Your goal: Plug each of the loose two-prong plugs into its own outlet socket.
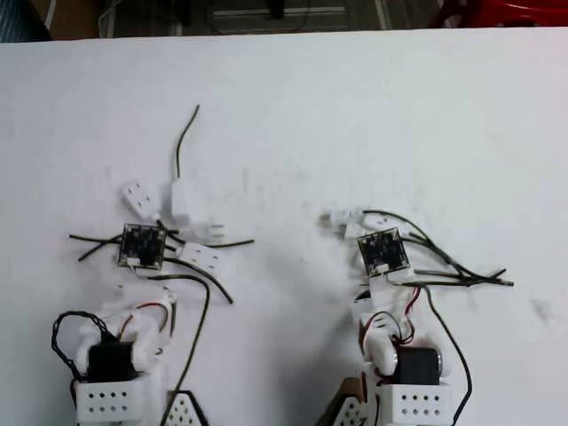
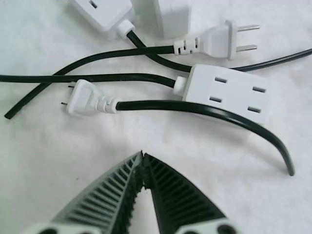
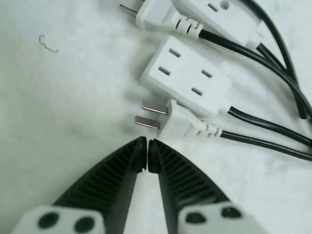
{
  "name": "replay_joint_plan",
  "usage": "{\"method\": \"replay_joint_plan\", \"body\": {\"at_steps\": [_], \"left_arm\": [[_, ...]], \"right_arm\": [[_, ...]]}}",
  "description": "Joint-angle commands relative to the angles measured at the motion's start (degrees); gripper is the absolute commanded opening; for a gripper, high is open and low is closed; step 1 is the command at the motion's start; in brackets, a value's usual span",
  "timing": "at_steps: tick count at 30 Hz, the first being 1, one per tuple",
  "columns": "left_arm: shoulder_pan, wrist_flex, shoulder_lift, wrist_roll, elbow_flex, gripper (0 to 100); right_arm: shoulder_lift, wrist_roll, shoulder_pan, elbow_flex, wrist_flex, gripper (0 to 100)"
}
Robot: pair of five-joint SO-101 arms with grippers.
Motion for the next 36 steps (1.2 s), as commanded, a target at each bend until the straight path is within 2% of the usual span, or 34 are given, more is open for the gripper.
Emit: {"method": "replay_joint_plan", "body": {"at_steps": [1, 28, 36], "left_arm": [[-0.4, 0.35, 0.13, -0.35, -0.09, 2], [-0.4, 0.35, 0.13, -0.35, -0.09, 2], [-0.4, 0.35, 0.13, -0.35, -0.09, 2]], "right_arm": [[-0.4, -0.09, -0.04, 0.62, 0.13, 2.0], [-0.4, -0.09, -0.04, 0.62, 0.13, 2.0], [-0.4, -0.09, -2.24, 0.62, 0.22, 2.3]]}}
